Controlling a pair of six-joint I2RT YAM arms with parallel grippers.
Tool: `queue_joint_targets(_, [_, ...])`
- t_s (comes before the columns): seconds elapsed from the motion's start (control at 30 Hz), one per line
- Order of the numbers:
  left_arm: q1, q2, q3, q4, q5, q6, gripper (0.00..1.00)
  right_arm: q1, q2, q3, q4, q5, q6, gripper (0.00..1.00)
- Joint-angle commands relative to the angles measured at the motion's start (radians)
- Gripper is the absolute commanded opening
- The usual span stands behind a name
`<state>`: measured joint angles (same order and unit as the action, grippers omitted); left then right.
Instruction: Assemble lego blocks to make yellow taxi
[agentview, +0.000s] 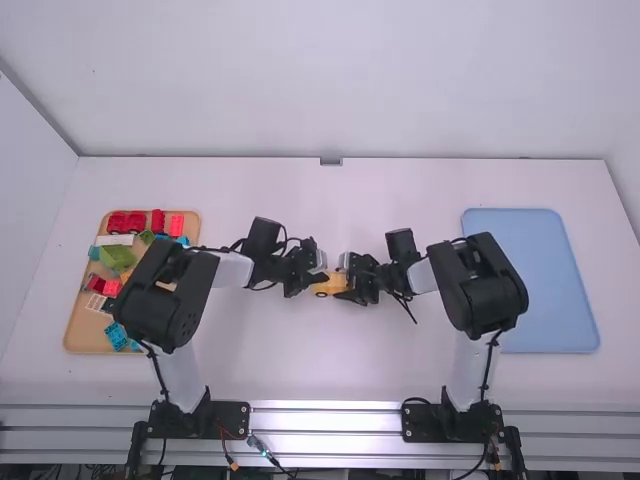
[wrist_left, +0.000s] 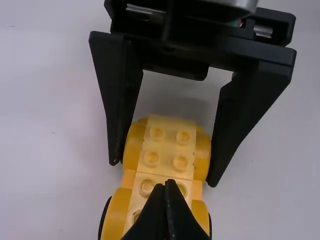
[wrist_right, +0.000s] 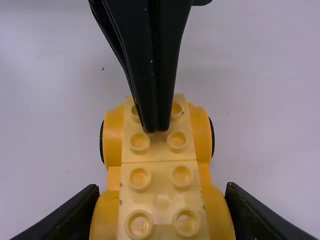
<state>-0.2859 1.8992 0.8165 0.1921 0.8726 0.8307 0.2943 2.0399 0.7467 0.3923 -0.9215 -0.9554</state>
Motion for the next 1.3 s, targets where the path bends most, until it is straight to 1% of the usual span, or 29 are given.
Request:
queue_joint_targets(0.0, [0.000, 0.005, -0.025, -0.053, -0.178, 0.011, 0.11, 0.008, 0.014, 0.007, 0.005, 0.002, 0.016, 0.65])
queue_joint_targets(0.03, [0.001, -0.031, -0.006, -0.065, -0.173, 0.011, 0.17, 0.008, 0.014, 0.007, 0.004, 0.003, 0.016, 0.65])
queue_joint_targets(0.07, [0.004, -0.056, 0.007, -0.074, -0.174, 0.011, 0.18, 0.008, 0.014, 0.007, 0.002, 0.005, 0.016, 0.65])
queue_joint_targets(0.1, [0.013, -0.095, 0.027, -0.089, -0.177, 0.012, 0.21, 0.008, 0.014, 0.007, -0.002, 0.006, 0.016, 0.65])
queue_joint_targets(0.13, [0.023, -0.148, 0.048, -0.104, -0.183, 0.011, 0.31, 0.007, 0.014, 0.007, -0.003, 0.005, 0.016, 0.65])
queue_joint_targets(0.17, [0.027, -0.162, 0.053, -0.108, -0.184, 0.012, 0.32, 0.007, 0.014, 0.007, -0.003, 0.005, 0.016, 0.65])
queue_joint_targets(0.2, [0.037, -0.204, 0.064, -0.121, -0.186, 0.011, 0.41, 0.007, 0.014, 0.006, -0.003, 0.006, 0.016, 0.65])
queue_joint_targets(0.23, [0.049, -0.251, 0.071, -0.135, -0.192, 0.011, 0.53, 0.007, 0.014, 0.006, -0.003, 0.005, 0.015, 0.64])
queue_joint_targets(0.27, [0.058, -0.285, 0.074, -0.137, -0.205, 0.005, 0.99, 0.008, 0.014, 0.006, -0.003, 0.005, 0.013, 0.65])
queue_joint_targets(0.4, [0.106, -0.399, 0.073, -0.129, -0.325, -0.080, 0.99, 0.008, 0.014, 0.008, -0.003, 0.006, 0.013, 0.66])
queue_joint_targets(0.53, [0.148, -0.492, 0.072, -0.152, -0.416, -0.209, 0.99, 0.008, 0.014, 0.007, 0.000, 0.006, 0.013, 0.73])
queue_joint_targets(0.57, [0.159, -0.521, 0.072, -0.154, -0.420, -0.255, 0.99, 0.008, 0.014, 0.008, 0.001, 0.006, 0.014, 0.81])
queue_joint_targets(0.6, [0.175, -0.552, 0.072, -0.154, -0.421, -0.309, 0.99, 0.008, 0.014, 0.007, 0.001, 0.005, 0.016, 0.92])
queue_joint_targets(0.63, [0.192, -0.577, 0.072, -0.155, -0.422, -0.357, 0.99, 0.008, 0.013, 0.007, 0.001, 0.005, 0.016, 0.99])
queue_joint_targets(0.73, [0.237, -0.634, 0.072, -0.158, -0.427, -0.459, 0.99, 0.007, 0.011, 0.019, -0.002, 0.009, 0.038, 0.99])
queue_joint_targets(0.8, [0.257, -0.656, 0.072, -0.158, -0.471, -0.516, 0.99, 0.008, 0.002, 0.034, -0.013, 0.029, 0.088, 0.99])
queue_joint_targets(0.87, [0.283, -0.678, 0.072, -0.159, -0.592, -0.643, 0.99, 0.008, -0.039, 0.051, -0.059, 0.101, 0.150, 0.99])
queue_joint_targets(0.9, [0.306, -0.687, 0.072, -0.164, -0.739, -0.761, 0.99, 0.012, -0.087, 0.064, -0.142, 0.164, 0.146, 0.99])
queue_joint_targets(0.93, [0.311, -0.689, 0.072, -0.167, -0.768, -0.780, 0.99, 0.014, -0.100, 0.068, -0.166, 0.178, 0.142, 0.99])
queue_joint_targets(0.97, [0.327, -0.691, 0.072, -0.182, -0.864, -0.825, 0.99, 0.020, -0.135, 0.082, -0.235, 0.220, 0.136, 0.99])
queue_joint_targets(1.0, [0.344, -0.692, 0.079, -0.214, -0.946, -0.848, 0.99, 0.025, -0.178, 0.105, -0.320, 0.281, 0.137, 0.99])
queue_joint_targets(1.07, [0.365, -0.691, 0.098, -0.272, -0.996, -0.873, 0.99, 0.032, -0.217, 0.127, -0.397, 0.342, 0.136, 0.99])
queue_joint_targets(1.1, [0.386, -0.691, 0.126, -0.346, -1.022, -0.897, 0.99, 0.040, -0.253, 0.143, -0.453, 0.397, 0.137, 0.99])
queue_joint_targets(1.2, [0.457, -0.677, 0.221, -0.528, -1.020, -0.954, 0.99, 0.061, -0.336, 0.167, -0.551, 0.517, 0.137, 0.99])
queue_joint_targets(1.27, [0.512, -0.650, 0.293, -0.638, -1.020, -0.989, 0.99, 0.076, -0.369, 0.172, -0.566, 0.561, 0.137, 0.99])
